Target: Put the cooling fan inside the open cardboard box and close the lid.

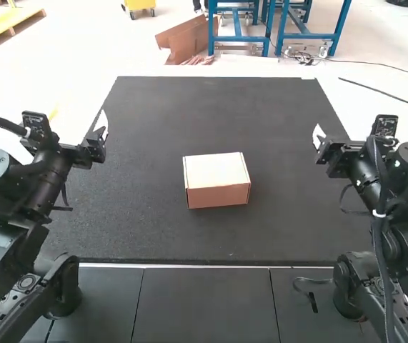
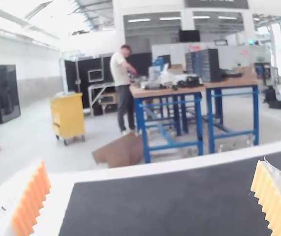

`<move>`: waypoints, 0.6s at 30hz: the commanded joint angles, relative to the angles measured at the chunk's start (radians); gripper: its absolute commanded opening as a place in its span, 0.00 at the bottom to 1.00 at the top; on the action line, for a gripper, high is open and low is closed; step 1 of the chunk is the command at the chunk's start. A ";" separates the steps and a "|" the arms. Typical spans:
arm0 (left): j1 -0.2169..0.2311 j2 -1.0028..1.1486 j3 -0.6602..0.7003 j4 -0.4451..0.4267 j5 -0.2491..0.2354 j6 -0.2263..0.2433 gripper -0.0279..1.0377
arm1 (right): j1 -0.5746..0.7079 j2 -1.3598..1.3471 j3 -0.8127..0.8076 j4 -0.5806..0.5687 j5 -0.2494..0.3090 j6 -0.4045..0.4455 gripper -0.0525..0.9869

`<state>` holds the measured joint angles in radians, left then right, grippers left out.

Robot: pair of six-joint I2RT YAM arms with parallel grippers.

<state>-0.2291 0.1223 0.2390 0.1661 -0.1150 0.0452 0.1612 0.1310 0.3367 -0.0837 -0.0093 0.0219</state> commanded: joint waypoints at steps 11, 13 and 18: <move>0.008 -0.122 -0.175 0.081 -0.058 0.038 0.93 | -0.017 -0.022 -0.077 0.260 0.069 -0.013 0.92; 0.008 -0.122 -0.195 0.092 -0.057 0.038 0.93 | -0.023 -0.025 -0.116 0.283 0.071 -0.019 0.92; 0.008 -0.122 -0.228 0.087 -0.058 0.038 0.93 | -0.048 -0.074 -0.222 0.303 0.051 -0.019 0.92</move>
<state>-0.2291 0.0101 0.0170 0.2440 -0.1608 0.0715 0.1356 0.0998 0.1448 0.2031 0.0383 0.0135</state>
